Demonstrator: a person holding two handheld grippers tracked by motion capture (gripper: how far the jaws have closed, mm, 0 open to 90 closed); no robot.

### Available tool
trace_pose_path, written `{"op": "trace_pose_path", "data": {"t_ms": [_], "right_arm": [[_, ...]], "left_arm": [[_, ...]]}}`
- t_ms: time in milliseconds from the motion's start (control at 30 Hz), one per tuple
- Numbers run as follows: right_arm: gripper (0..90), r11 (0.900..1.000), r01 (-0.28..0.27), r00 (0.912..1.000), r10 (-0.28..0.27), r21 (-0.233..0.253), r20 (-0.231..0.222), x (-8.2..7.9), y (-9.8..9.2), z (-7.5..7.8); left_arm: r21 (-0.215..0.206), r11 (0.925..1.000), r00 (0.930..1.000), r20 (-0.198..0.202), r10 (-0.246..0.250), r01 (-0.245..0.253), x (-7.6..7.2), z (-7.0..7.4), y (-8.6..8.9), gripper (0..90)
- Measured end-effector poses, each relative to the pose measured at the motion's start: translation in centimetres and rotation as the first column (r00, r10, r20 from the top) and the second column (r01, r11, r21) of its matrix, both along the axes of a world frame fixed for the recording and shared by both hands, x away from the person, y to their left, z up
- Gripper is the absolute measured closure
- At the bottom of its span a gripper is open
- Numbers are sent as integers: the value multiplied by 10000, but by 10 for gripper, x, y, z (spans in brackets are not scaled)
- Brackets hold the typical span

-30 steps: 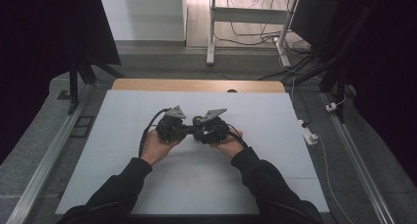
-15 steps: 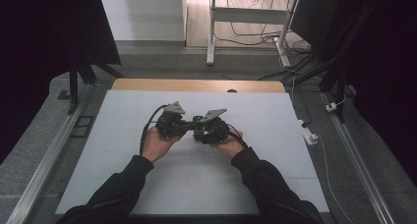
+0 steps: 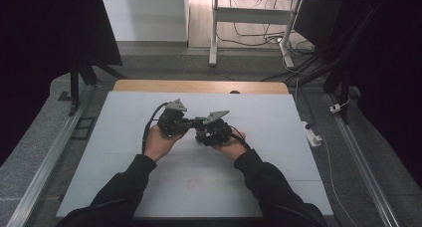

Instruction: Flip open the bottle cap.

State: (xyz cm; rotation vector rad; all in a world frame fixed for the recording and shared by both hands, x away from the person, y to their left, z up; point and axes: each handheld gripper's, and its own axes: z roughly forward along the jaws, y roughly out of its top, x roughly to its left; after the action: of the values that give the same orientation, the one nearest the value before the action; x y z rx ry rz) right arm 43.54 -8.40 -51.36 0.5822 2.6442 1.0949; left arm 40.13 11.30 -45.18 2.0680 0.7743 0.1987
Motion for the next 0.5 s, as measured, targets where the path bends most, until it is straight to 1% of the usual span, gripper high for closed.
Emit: {"op": "trace_pose_path", "data": {"t_ms": [67, 167, 300, 400, 500], "right_arm": [[525, 10000, -53, 10000, 53, -25, 57, 0, 0, 0], [525, 10000, -44, 10000, 44, -46, 72, 0, 0, 0], [525, 10000, -54, 9999, 54, -44, 91, 0, 0, 0], [525, 10000, -66, 9999, 66, -52, 102, 0, 0, 0], [525, 10000, -40, 10000, 40, -37, 74, -1, 0, 0]], "left_arm": [[91, 9999, 10000, 69, 62, -63, 1, 2, 0, 891], [64, 9999, 9999, 47, 130, -130, 3, 2, -1, 891], [144, 9996, 9997, 70, 226, -227, 7, 4, -2, 891], [139, 9991, 9992, 76, 392, -393, 11, 5, -2, 891], [164, 9988, 9989, 17, 458, -458, 15, 5, -1, 890]]}}
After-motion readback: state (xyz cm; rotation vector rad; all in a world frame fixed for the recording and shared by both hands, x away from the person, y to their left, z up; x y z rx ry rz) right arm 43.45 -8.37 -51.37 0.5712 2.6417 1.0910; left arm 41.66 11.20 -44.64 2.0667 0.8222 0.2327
